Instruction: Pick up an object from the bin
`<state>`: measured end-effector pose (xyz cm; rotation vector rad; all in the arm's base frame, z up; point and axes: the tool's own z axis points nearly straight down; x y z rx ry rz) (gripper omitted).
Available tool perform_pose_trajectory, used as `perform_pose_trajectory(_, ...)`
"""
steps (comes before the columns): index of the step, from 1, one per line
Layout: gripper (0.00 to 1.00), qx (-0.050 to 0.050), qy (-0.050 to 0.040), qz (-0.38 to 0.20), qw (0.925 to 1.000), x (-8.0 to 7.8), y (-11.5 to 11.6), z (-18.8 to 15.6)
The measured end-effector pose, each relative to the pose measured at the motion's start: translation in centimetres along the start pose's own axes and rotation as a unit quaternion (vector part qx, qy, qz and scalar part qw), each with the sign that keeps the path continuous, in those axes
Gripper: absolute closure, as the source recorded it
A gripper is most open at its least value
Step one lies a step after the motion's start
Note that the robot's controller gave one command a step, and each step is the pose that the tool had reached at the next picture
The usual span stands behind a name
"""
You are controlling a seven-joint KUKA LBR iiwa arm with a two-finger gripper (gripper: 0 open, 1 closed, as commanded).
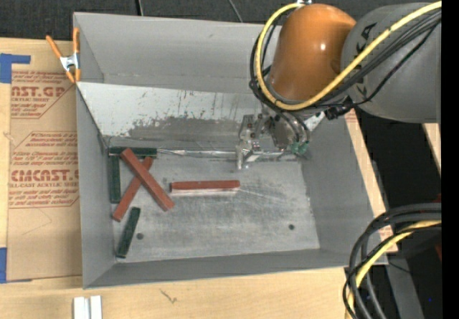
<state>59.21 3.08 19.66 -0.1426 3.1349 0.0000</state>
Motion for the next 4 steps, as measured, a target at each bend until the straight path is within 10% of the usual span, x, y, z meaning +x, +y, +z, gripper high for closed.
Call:
perform_pose_trajectory(1,0.0,-0.001,0.0023,-0.135,0.9908,0.1,7.0,12.3)
perform_pose_trajectory(2,1.0,-0.001,-0.005,-0.134,0.991,-0.3,6.9,11.8)
perform_pose_trajectory(3,1.0,-0.001,-0.005,-0.134,0.991,-0.3,6.9,11.8)
perform_pose_trajectory(4,1.0,-0.001,0.0003,-0.156,0.9877,1.1,6.0,-0.6)
